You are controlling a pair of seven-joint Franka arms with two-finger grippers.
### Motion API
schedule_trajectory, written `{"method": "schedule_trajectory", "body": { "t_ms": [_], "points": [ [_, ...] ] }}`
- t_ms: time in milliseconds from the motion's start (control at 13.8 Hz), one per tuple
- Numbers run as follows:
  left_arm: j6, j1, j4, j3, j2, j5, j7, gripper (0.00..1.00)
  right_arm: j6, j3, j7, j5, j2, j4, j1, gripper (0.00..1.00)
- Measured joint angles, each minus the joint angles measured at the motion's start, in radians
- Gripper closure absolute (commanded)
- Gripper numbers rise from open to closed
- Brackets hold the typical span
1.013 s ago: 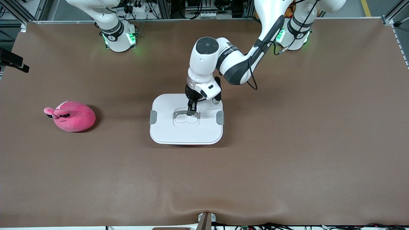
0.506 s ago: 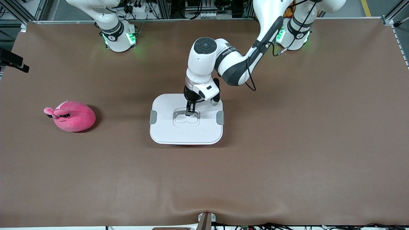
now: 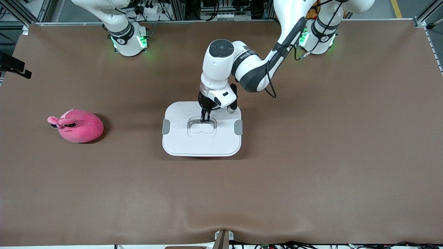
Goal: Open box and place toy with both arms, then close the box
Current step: 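Lower the left gripper and grasp the grey lid handle, then lift the lid with the left gripper and slide it off the box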
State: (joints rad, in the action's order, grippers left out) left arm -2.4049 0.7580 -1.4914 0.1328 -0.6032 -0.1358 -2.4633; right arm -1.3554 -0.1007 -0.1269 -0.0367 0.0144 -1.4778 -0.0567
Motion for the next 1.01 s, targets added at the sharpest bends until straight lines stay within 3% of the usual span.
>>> {"method": "schedule_trajectory", "body": {
  "t_ms": [579, 1013],
  "points": [
    [0.001, 0.0, 0.007, -0.003, 0.002, 0.0, -0.023, 1.0, 0.0, 0.0, 0.0, -0.001, 0.0, 0.0, 0.0, 0.0],
    [0.057, 0.0, 0.018, -0.007, 0.059, 0.0, -0.03, 1.0, 0.0, 0.0, 0.0, -0.001, 0.0, 0.0, 0.0, 0.0]
  ]
}}
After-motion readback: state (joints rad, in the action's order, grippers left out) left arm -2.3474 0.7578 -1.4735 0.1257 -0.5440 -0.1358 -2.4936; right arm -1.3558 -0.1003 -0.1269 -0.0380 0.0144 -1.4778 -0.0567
